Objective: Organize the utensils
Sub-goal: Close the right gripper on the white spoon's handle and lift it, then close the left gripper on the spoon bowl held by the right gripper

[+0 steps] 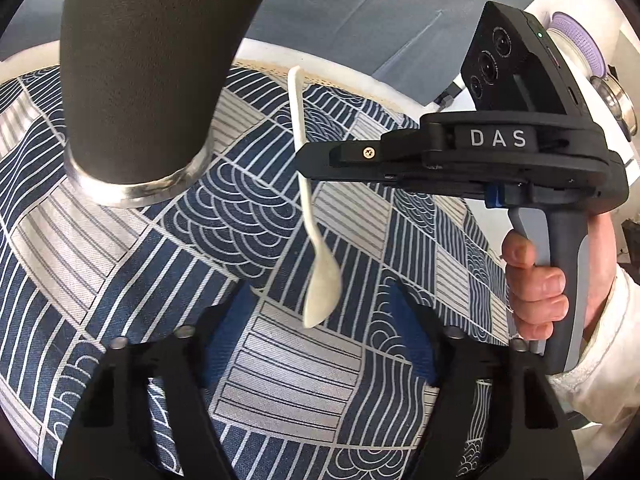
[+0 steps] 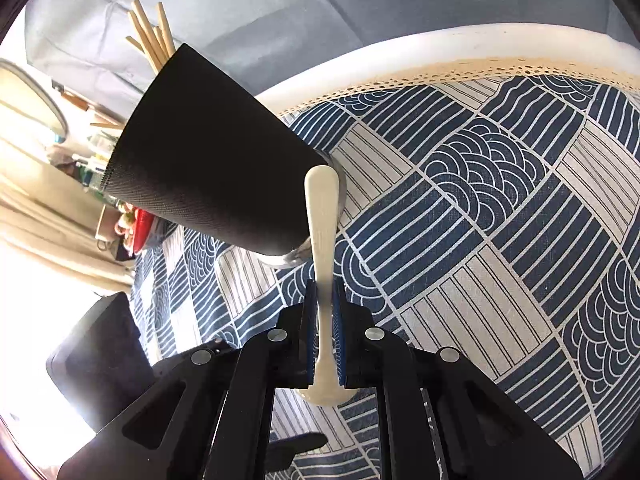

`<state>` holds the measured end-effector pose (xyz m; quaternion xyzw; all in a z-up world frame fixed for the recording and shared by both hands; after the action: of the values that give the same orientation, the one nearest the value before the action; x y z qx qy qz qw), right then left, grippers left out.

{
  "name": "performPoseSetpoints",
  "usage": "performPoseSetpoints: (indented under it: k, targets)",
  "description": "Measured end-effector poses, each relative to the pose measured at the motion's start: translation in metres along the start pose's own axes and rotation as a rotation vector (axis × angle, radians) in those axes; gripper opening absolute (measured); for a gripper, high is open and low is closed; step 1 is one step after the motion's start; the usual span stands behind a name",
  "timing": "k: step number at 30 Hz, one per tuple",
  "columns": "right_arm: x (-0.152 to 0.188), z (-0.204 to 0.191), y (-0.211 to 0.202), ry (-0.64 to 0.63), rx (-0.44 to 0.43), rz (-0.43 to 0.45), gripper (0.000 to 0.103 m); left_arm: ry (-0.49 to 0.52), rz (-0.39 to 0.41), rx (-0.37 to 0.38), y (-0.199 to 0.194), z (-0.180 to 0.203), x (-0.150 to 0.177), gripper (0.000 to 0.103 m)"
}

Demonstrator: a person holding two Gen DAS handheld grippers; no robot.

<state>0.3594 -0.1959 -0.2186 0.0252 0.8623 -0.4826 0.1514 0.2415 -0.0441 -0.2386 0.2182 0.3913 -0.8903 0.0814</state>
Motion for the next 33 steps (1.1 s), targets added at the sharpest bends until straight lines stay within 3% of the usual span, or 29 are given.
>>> performPoseSetpoints:
  k: [2,3,4,5,13,16,18,19,21,22,26,29,31,32,33]
  targets:
    - [0.001,0.001,-0.004,0.012,-0.016,0.009,0.007,0.016,-0.019,0.036,0.003,0.004,-0.002,0.043]
    - [0.002,0.002,-0.006,0.02,-0.024,0.014,0.007,0.027,-0.043,0.029,0.006,0.006,-0.002,0.015]
    - [0.002,0.002,-0.009,0.023,-0.03,0.017,0.004,0.035,-0.062,0.032,0.009,0.008,-0.003,0.006]
    - [0.002,0.001,-0.011,0.026,-0.039,0.021,0.0,0.05,-0.079,0.028,0.011,0.011,-0.003,0.005]
    - [0.008,-0.004,-0.024,0.007,-0.026,0.047,0.0,0.12,-0.123,-0.027,0.009,0.028,-0.006,0.005]
    - [0.011,-0.001,-0.025,0.025,0.02,0.043,0.005,0.133,-0.117,-0.032,-0.003,0.032,-0.002,0.005]
    - [0.014,0.008,-0.023,0.078,0.005,0.029,0.006,0.139,-0.108,-0.034,-0.017,0.033,0.001,0.005]
    - [0.015,0.011,-0.021,0.103,0.0,0.019,0.01,0.144,-0.107,-0.037,-0.021,0.035,0.002,0.005]
    - [0.017,0.015,-0.02,0.127,-0.01,0.011,0.037,0.156,-0.108,-0.044,-0.026,0.04,0.003,0.005]
    - [0.017,0.014,-0.022,0.131,-0.023,0.016,0.042,0.163,-0.11,-0.045,-0.028,0.042,0.004,0.005]
    - [0.014,0.01,-0.027,0.158,-0.039,0.033,0.058,0.189,-0.098,-0.044,-0.04,0.055,0.006,0.005]
    - [0.01,0.004,-0.03,0.166,-0.049,0.041,0.06,0.213,-0.099,-0.038,-0.047,0.066,0.007,0.005]
    - [0.008,0.0,-0.036,0.166,-0.079,0.062,0.055,0.241,-0.11,-0.042,-0.053,0.073,0.011,0.005]
    - [0.007,-0.003,-0.039,0.154,-0.095,0.075,0.017,0.25,-0.116,-0.038,-0.054,0.076,0.012,0.005]
    - [0.006,-0.007,-0.042,0.137,-0.094,0.075,0.01,0.262,-0.118,-0.048,-0.056,0.079,0.013,0.006]
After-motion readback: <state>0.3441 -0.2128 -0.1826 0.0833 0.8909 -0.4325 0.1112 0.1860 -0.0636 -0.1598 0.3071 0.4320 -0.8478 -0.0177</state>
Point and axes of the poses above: each gripper's, at about its wrist camera, not at the fingertips, and y roughly the way its jaws point, z to its right, x to its underside, the point moved 1 cm from there along y, roughly the way its jaws point, and after that the axes turned 9 degrees about x, right-handed, at the moved point
